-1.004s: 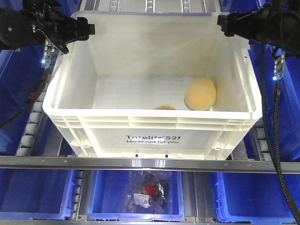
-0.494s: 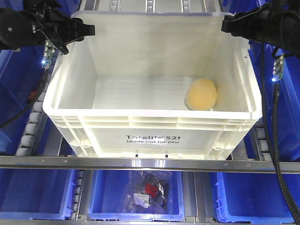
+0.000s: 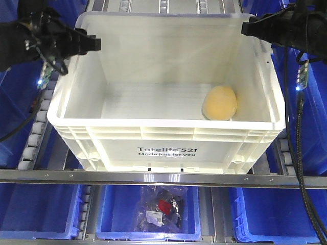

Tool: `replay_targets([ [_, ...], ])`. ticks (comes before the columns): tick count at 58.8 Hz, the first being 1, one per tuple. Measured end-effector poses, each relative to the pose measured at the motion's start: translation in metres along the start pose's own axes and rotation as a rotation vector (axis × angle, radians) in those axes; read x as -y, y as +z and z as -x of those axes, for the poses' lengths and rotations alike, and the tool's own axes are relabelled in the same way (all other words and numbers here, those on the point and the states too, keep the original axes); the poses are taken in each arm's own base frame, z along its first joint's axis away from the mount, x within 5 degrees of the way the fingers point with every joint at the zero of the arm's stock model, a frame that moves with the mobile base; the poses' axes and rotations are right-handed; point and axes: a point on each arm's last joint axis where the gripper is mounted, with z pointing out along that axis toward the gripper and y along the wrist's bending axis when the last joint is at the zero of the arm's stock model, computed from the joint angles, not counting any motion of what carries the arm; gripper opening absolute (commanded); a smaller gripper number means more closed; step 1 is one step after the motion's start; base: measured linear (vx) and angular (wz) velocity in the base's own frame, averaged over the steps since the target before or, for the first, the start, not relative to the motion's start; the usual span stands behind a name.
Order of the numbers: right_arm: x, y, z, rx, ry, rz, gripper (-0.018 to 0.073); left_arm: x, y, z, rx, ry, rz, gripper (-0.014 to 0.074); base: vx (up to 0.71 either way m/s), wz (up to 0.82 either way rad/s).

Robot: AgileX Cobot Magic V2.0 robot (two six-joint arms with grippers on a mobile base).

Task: Place moving items into box and shelve
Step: 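Open the left gripper and pull it away from the crate rim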

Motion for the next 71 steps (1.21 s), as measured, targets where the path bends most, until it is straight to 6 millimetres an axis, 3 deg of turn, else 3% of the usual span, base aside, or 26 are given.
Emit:
replay_targets([
  [11, 0.0, 0.0, 0.0, 0.0, 0.0, 0.0, 0.0228, -0.001, -0.059, -0.02, 0.129, 0.008, -0.011, 0.0459, 0.0, 0.0],
  [19, 0.0, 0.0, 0.0, 0.0, 0.0, 0.0, 0.0229, -0.004, -0.109, -0.048, 0.212, 0.008, -0.018, 0.0459, 0.0, 0.0],
  [29, 0.0, 0.0, 0.0, 0.0, 0.0, 0.0, 0.0229, -0.01, -0.171, -0.097, 0.335, 0.005, -0.036, 0.0459, 0.0, 0.0],
  [36, 0.0, 0.0, 0.0, 0.0, 0.0, 0.0, 0.0229, -0.016, -0.201, -0.141, 0.433, -0.014, -0.054, 0.0459, 0.0, 0.0],
  [43, 0.0, 0.0, 0.0, 0.0, 0.0, 0.0, 0.0229, -0.022, -0.209, -0.188, 0.492, -0.026, -0.067, 0.0435, 0.0, 0.0],
  [51, 0.0, 0.0, 0.0, 0.0, 0.0, -0.001, 0.0229, -0.03, -0.201, -0.23, 0.524, -0.024, -0.037, 0.0349, 0.0, 0.0],
  [71, 0.0, 0.0, 0.0, 0.001, 0.0, -0.001, 0.0229, -0.043, -0.198, -0.236, 0.548, -0.011, 0.174, 0.002, 0.0, 0.0],
])
